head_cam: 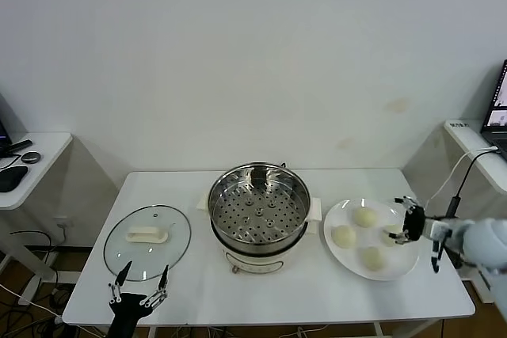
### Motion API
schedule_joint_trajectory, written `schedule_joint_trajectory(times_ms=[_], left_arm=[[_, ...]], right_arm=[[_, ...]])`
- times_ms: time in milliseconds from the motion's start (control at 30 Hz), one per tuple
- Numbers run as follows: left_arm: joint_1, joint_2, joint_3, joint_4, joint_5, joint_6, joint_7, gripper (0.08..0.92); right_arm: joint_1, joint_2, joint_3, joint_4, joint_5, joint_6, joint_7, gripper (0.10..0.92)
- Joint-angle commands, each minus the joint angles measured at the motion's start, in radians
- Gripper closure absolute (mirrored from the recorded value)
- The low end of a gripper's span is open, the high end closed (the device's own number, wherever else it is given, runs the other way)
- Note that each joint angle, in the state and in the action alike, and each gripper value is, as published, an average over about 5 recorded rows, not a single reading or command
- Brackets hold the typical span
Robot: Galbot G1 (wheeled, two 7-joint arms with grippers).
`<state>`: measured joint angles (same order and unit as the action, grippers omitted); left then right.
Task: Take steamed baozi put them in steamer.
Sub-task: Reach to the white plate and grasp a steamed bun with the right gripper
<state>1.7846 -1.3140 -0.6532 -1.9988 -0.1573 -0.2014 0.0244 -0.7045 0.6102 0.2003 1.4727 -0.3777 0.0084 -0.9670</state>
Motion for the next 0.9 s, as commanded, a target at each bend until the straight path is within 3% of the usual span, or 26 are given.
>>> schedule_joint_trajectory(times_ms=[33,333,900], left_arm=[[0.000,-0.004,-0.006,0.006,0.012,-0.021,-0.002,0.177],[-0.008,-0.004,-0.028,0.033,0.016,-0.035,-0.011,0.177],[-0.008,-0.008,-0.050,0.036,0.017,-0.046,0.001,0.177]], right_arm=[[0.394,-0.042,-0.327,-0.211,-0.070,0.064,-0.169,0.203],[0.593,0.158,-0.564,-0.467,-0.097,0.096,-0.260,0.203],[0.593,0.331,-0.608,-0.650,-0.188,0.107,-0.177,0.203]])
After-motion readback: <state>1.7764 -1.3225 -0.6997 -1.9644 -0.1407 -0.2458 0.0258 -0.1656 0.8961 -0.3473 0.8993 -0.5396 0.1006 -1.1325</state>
